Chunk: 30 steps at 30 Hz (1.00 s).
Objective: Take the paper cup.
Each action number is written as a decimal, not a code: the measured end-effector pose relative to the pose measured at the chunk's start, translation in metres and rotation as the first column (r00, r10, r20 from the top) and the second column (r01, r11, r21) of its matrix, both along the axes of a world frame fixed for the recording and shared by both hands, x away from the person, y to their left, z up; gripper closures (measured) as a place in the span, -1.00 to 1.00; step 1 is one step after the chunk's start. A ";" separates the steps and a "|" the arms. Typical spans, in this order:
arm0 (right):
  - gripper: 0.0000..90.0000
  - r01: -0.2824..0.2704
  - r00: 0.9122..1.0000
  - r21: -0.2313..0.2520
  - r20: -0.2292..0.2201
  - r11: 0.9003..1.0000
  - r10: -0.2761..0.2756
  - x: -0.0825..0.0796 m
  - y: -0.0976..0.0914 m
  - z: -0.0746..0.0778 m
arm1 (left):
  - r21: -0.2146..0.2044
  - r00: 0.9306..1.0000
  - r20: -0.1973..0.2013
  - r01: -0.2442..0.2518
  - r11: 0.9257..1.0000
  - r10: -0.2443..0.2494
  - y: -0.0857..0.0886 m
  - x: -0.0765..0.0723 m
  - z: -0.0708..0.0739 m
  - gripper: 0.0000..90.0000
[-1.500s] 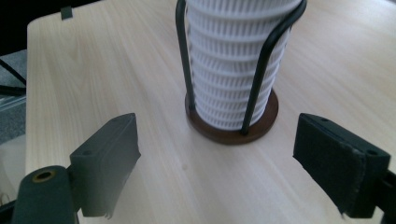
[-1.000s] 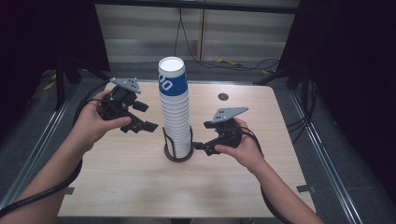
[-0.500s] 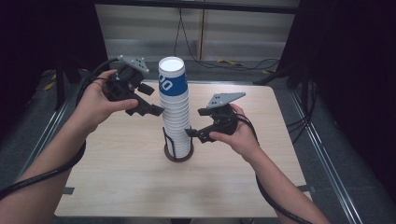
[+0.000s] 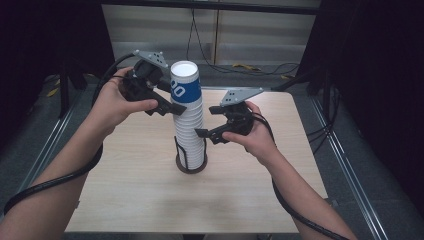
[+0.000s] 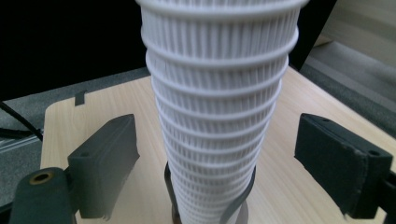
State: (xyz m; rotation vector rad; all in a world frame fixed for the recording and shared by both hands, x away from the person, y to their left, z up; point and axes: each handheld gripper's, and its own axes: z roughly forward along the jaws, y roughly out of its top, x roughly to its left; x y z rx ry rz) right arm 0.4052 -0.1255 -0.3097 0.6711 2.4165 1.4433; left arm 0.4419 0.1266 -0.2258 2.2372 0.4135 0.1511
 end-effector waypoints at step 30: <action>-0.75 -0.002 1.000 0.076 0.025 0.997 0.000 0.017 0.023 0.015 | -0.027 1.000 0.013 0.009 1.000 -0.009 -0.015 0.005 -0.004 -0.60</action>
